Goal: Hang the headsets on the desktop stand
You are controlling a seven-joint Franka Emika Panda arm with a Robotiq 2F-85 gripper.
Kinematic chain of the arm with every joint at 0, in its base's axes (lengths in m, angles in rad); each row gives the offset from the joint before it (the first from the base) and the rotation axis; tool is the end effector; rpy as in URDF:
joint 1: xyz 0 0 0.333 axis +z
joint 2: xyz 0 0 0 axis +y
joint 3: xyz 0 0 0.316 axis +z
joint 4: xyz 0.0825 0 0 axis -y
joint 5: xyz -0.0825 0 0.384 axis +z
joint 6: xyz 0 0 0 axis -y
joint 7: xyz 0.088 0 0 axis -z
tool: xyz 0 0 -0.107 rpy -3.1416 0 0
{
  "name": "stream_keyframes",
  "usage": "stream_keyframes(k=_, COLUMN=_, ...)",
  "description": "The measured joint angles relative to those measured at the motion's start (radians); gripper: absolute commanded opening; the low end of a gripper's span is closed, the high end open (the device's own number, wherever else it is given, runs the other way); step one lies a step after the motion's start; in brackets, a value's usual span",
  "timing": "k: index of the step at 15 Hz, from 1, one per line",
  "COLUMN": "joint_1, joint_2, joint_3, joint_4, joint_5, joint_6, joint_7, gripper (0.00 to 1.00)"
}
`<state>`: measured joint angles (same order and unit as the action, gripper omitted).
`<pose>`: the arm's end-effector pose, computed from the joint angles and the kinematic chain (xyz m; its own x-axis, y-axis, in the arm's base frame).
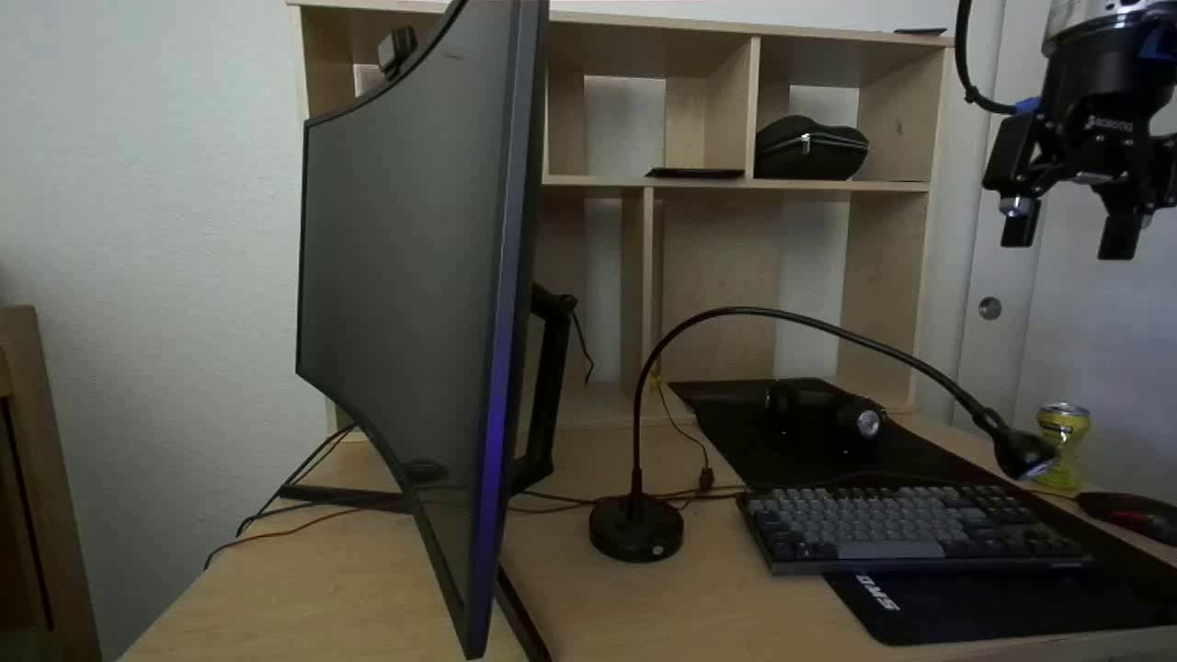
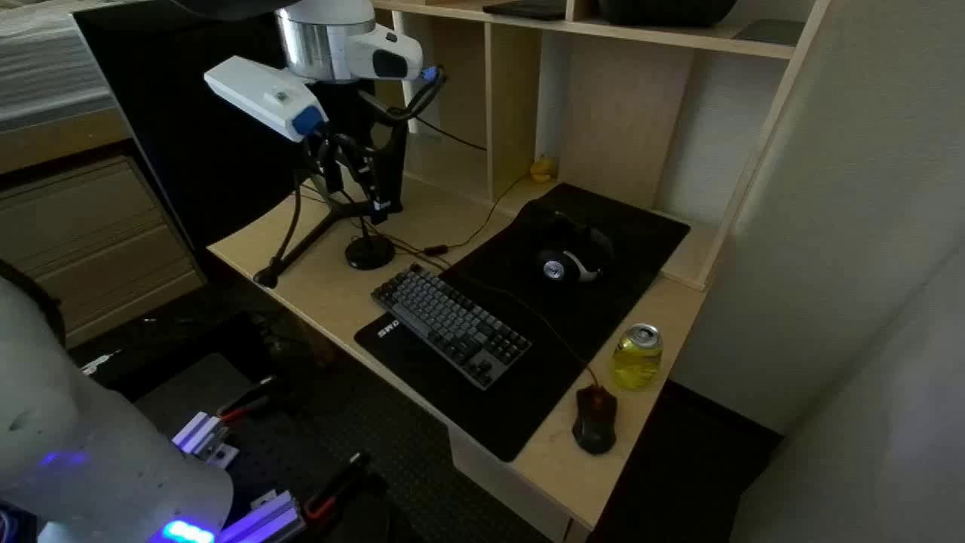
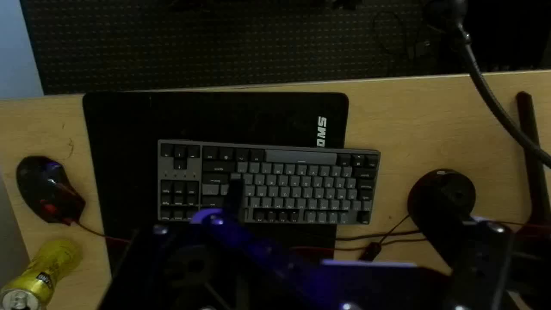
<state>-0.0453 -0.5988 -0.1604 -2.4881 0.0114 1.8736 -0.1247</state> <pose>0.3597 -0.0781 0.4875 0.9984 -0.0555 -0.0092 -0.0561 -0.9931 -0.1027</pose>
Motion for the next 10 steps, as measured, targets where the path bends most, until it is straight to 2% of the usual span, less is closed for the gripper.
stream_keyframes(k=3, joint_1=-0.002, joint_2=0.0, joint_3=0.002, joint_4=0.0, joint_5=0.001, joint_6=0.005, joint_7=0.012, gripper=1.0)
stream_keyframes(k=5, joint_1=-0.007, joint_2=-0.003, joint_3=0.009, joint_4=0.0, joint_5=0.001, joint_6=0.019, joint_7=0.063, gripper=1.0)
stream_keyframes(k=8, joint_1=-0.025, joint_2=-0.01, joint_3=0.03, joint_4=-0.01, joint_5=0.001, joint_6=0.1, joint_7=0.173, gripper=1.0)
stream_keyframes(k=10, joint_1=-0.033, joint_2=-0.026, joint_3=0.079, joint_4=0.041, joint_5=0.009, joint_6=0.099, joint_7=0.297, gripper=1.0)
